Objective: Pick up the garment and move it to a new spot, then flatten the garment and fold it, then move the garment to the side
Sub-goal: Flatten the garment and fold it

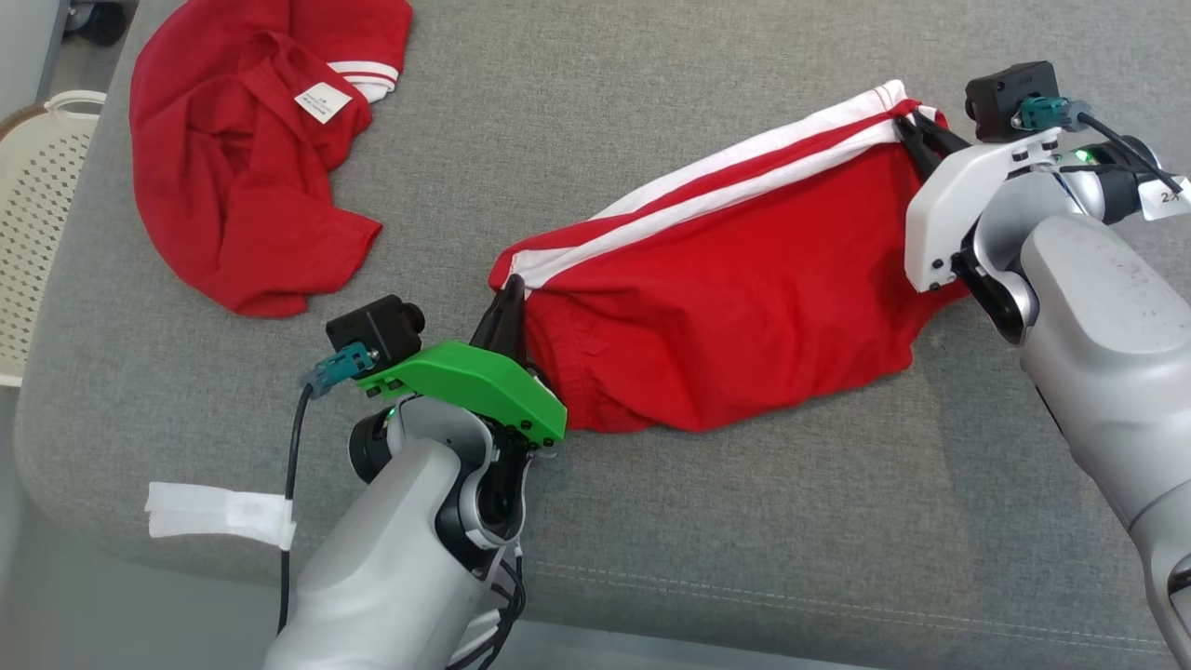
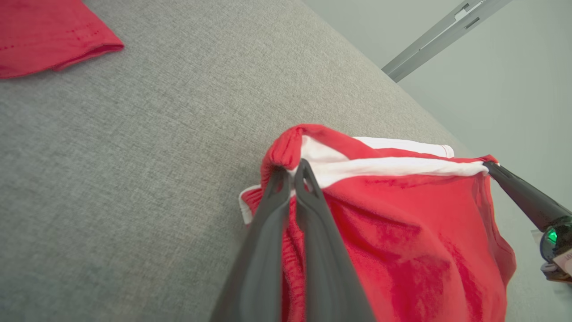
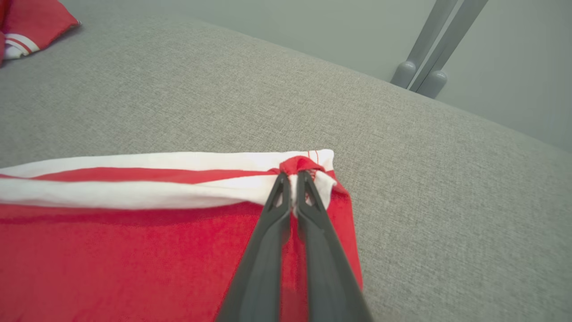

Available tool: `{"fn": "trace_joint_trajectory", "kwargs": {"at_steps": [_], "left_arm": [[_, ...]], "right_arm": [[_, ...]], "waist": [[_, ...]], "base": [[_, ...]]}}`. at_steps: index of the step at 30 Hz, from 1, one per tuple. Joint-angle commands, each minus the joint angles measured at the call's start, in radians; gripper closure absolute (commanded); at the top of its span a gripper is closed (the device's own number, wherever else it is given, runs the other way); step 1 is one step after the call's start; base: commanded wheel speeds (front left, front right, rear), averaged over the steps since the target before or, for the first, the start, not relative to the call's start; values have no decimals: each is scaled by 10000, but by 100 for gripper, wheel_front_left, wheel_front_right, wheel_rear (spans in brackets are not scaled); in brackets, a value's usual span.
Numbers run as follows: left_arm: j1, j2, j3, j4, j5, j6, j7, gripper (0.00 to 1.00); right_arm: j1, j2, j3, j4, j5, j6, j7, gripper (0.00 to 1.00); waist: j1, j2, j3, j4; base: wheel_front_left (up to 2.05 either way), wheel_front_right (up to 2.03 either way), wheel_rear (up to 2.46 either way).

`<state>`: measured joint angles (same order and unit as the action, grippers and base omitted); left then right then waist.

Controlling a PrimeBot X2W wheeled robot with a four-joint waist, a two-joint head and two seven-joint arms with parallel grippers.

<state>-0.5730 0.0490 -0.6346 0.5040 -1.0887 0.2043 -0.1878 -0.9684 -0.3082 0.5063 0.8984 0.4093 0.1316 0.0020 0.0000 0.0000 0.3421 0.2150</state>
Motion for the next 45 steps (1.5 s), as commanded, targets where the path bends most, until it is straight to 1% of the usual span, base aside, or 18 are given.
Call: {"fn": "trace_joint_trajectory", "kwargs": {"at_steps": [1,8,9,10,11,12,15,20,25,29,30,34,37,41,45], "left_arm": [[-224,30,-14,83,-137,61,-96,100],[-550,30,-248,429,-476,47,-247,100],[-602,30,-279,450,-536,61,-267,100],[-643,30,-287,456,-579,73,-299,68],[-679,30,-294,466,-606,84,-345,5],[-700,30,-297,480,-638,95,-369,0],[-698,48,-287,495,-507,34,-471,0],[-350,347,-324,103,23,-55,-661,0],[312,772,-146,-910,788,68,-779,0],[1143,1082,337,-2040,1707,283,-774,0],[1143,1082,337,-2040,1707,283,-774,0],[2049,1247,791,-3003,2597,466,-778,0],[2598,1255,944,-3433,3149,582,-779,0],[3097,1171,1077,-3801,3562,596,-781,0],[3446,1042,1182,-4022,3783,580,-780,0]], "right_arm": [[-198,-6,115,163,77,-17,-107,100],[-914,105,833,1194,454,-17,-649,99],[-992,135,905,1324,484,-17,-755,69],[-1075,167,944,1436,531,-17,-881,25],[-1152,207,994,1525,567,-17,-1017,0],[-1204,254,1067,1613,598,-17,-1101,0],[-1306,324,1309,1771,780,-17,-1354,0],[-1414,255,1822,1689,1155,-16,-1650,0],[-1090,-114,2305,1390,1687,-16,-1850,0],[-703,-440,2396,1348,2143,-16,-1896,0],[-703,-440,2396,1348,2143,-16,-1896,0],[-240,-535,2188,1515,2760,-16,-1694,0],[122,-439,2020,1697,3192,-16,-1415,0],[273,-346,1877,2000,3593,-16,-889,0],[60,-271,1725,2320,3892,-16,-284,0]], "waist": [[0,0,53,31],[0,0,168,55],[0,0,178,57],[0,0,182,57],[0,0,182,53],[0,0,173,45],[0,0,96,-15],[0,0,-112,-201],[0,0,-412,-429],[0,0,-659,-592],[0,0,-659,-592],[0,0,-873,-709],[0,0,-996,-707],[0,0,-1104,-578],[0,0,-1118,-299]], "base": [[0,0,0],[0,0,0],[0,0,0],[0,0,0],[0,0,0],[0,0,0],[0,0,0],[0,0,0],[0,0,0],[0,0,0],[0,0,0],[0,0,0],[0,0,0],[0,0,0],[0,0,0]]}}
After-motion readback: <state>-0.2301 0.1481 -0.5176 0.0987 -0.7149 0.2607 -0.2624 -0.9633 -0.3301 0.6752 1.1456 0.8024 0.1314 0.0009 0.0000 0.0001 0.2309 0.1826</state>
